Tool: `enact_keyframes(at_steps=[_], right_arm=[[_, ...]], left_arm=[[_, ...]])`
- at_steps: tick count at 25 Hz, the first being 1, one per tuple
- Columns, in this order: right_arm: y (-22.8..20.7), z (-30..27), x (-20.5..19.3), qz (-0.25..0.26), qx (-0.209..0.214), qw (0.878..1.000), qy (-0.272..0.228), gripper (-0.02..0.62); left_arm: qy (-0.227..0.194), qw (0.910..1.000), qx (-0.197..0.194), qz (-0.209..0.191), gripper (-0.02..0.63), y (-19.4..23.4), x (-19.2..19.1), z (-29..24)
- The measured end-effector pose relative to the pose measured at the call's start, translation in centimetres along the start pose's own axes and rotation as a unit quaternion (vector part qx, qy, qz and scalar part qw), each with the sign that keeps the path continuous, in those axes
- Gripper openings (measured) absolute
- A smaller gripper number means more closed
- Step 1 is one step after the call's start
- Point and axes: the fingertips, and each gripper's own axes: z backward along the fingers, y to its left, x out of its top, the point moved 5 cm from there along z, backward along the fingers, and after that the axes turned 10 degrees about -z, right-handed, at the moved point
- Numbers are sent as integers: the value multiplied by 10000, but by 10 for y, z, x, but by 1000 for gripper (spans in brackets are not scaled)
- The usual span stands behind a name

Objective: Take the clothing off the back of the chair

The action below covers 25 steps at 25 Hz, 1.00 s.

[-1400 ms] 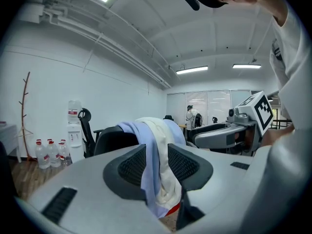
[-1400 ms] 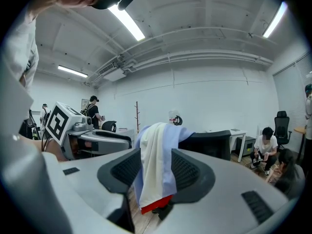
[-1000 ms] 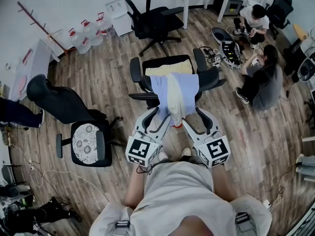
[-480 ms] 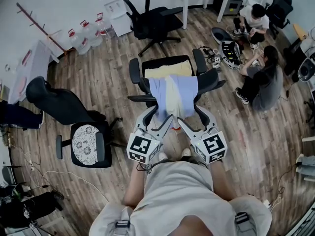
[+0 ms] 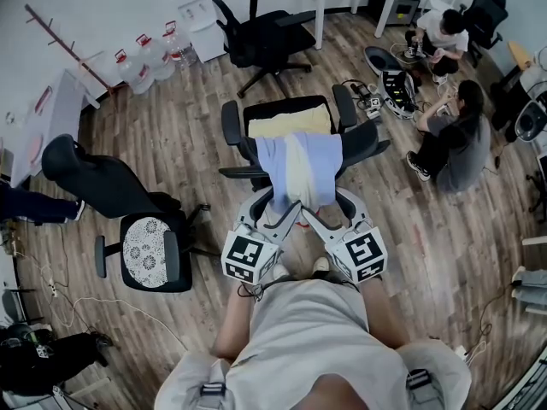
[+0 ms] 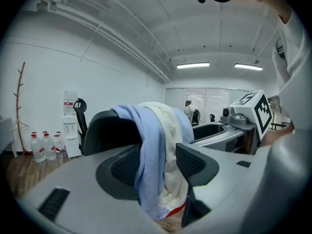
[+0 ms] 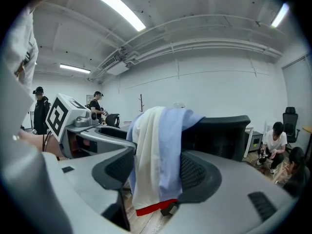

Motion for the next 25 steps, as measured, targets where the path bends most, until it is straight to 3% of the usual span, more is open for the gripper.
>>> enact_keyframes(at_steps=[9, 21, 25], right_arm=[[1, -5, 1, 24, 122, 9999, -79, 219], [-6, -3, 22, -29, 141, 9988, -464, 218], [-4, -9, 26, -28, 119, 9987, -492, 179]], left_arm=[[-20, 10000, -18, -88, 201, 0, 3, -6], [-278, 9995, -23, -137, 198, 4, 21, -6], [-281, 9994, -26, -201, 165, 4, 25, -7]])
